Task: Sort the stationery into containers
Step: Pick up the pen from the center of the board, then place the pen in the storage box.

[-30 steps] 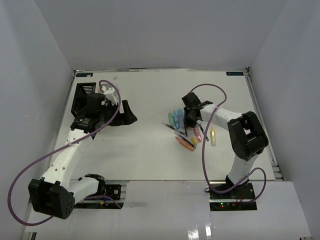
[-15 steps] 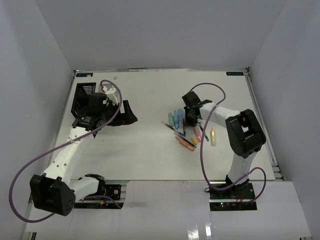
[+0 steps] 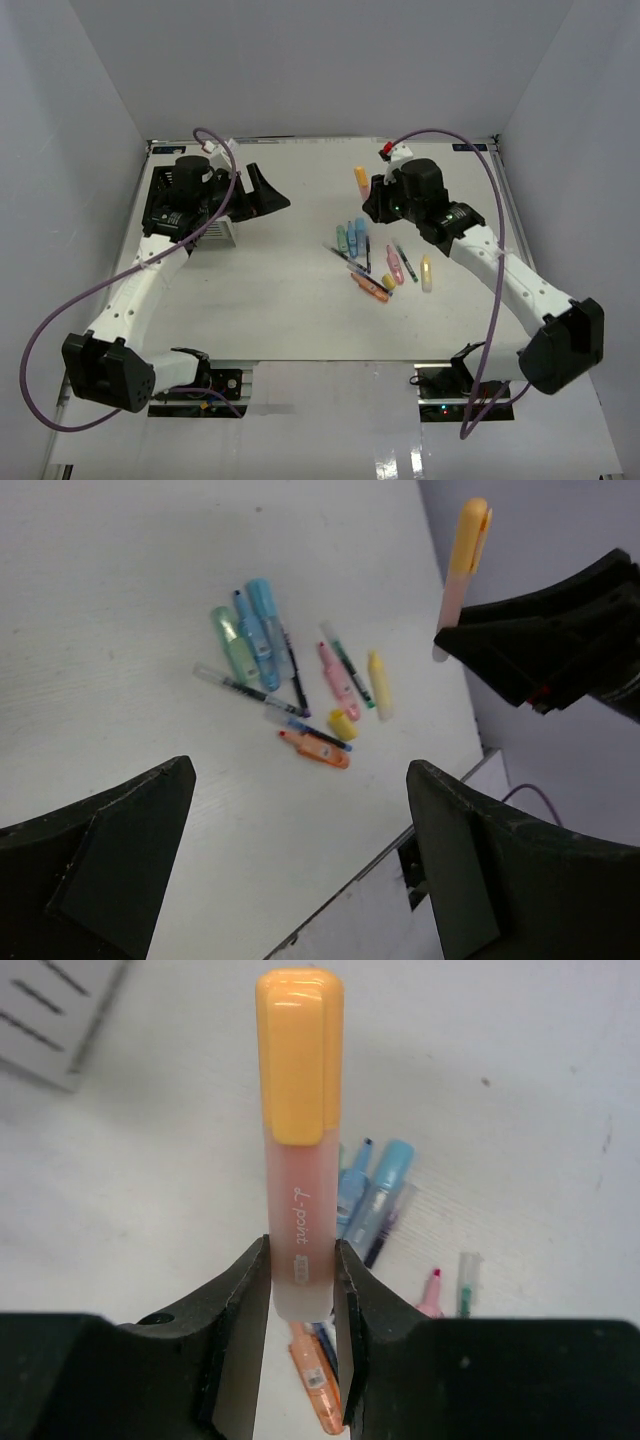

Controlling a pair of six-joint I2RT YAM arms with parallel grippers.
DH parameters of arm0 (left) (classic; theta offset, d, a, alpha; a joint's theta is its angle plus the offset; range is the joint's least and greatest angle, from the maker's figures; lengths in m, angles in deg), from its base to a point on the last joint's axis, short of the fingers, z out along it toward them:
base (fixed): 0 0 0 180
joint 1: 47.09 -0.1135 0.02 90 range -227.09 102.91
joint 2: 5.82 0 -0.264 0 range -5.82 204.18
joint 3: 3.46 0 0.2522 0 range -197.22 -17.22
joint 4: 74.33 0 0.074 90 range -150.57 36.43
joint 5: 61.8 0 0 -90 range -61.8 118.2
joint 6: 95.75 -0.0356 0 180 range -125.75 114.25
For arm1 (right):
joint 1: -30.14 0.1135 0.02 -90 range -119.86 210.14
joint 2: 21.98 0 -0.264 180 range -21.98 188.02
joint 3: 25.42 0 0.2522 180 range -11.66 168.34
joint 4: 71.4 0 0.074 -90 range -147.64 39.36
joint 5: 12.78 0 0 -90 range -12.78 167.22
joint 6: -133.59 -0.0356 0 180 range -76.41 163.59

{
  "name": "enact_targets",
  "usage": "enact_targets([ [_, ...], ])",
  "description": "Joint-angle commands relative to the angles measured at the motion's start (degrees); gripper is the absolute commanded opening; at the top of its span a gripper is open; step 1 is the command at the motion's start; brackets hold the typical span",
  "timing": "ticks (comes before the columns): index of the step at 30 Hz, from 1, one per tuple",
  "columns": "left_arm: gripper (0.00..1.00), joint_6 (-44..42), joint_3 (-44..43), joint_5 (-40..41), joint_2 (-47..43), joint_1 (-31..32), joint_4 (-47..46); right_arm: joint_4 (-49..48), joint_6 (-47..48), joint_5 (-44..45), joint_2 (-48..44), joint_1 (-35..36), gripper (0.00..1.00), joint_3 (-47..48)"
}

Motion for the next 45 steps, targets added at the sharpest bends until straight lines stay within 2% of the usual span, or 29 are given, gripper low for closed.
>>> enact_targets([
  [1,0.98,7.38,-2.55,-8.00,0.92,0.55,-8.25,-6.32,3.72,-11.77,-5.66,2.13,0.08,-3.45],
  [5,0.98,11.78,-4.13,-10.12,3.38,2.21,-15.36,-9.93,3.63,-17.59,-8.84,4.15,0.08,-5.39],
  [14,0.98,12.93,-11.16,-3.71,10.24,10.47,-19.07,-11.25,2.84,-21.47,-8.85,6.97,0.08,-5.04],
  [18,0.91,13.90,-12.14,-1.68,12.70,13.11,-19.07,-11.69,3.10,-21.21,-9.11,7.05,0.08,-5.39],
  [24,0.65,14.34,-10.56,0.34,12.71,15.84,-18.90,-12.04,3.45,-19.36,-9.11,7.05,0.08,-5.74],
  [25,0.55,14.25,-10.03,0.60,12.53,15.93,-18.63,-12.13,3.45,-19.19,-8.94,7.05,0.08,-5.74],
  [27,0.45,13.99,-9.68,1.48,12.36,16.10,-18.28,-12.31,3.45,-18.48,-8.76,7.14,0.08,-5.74],
  [28,0.33,13.90,-9.50,1.74,12.18,16.10,-17.84,-12.39,3.45,-18.13,-8.67,7.05,0.09,-5.65],
  [33,0.04,13.37,-9.68,2.80,12.27,16.37,-17.14,-12.48,3.45,-16.64,-8.06,7.05,0.13,-5.48],
  [34,0.00,13.37,-9.68,2.98,12.44,16.45,-16.88,-12.57,3.45,-16.46,-7.97,7.05,0.15,-5.48],
  [35,0.00,13.37,-9.68,3.06,12.44,16.46,-16.79,-12.57,3.36,-16.28,-7.88,7.05,0.26,-5.39],
  [36,0.00,13.37,-9.68,3.67,12.44,16.46,-16.52,-12.57,3.45,-16.28,-7.71,7.05,0.33,-5.21],
  [38,0.00,13.29,-9.50,4.90,12.27,16.46,-16.35,-12.40,3.36,-16.11,-7.53,7.05,0.54,-5.04],
  [39,0.00,12.59,-9.50,6.65,12.09,16.46,-15.91,-12.31,3.45,-15.93,-7.44,7.05,0.77,-4.95],
  [41,0.00,11.36,-9.85,9.12,12.00,16.46,-15.03,-11.34,3.63,-15.58,-7.35,7.05,0.93,-4.86],
  [42,0.00,9.52,-10.72,10.70,12.00,16.54,-13.55,-10.73,4.06,-15.41,-7.18,7.05,0.95,-4.77],
  [45,0.00,4.52,-13.79,17.37,12.88,16.37,-10.30,-8.53,4.68,-14.09,-7.35,7.14,0.90,-5.30],
])
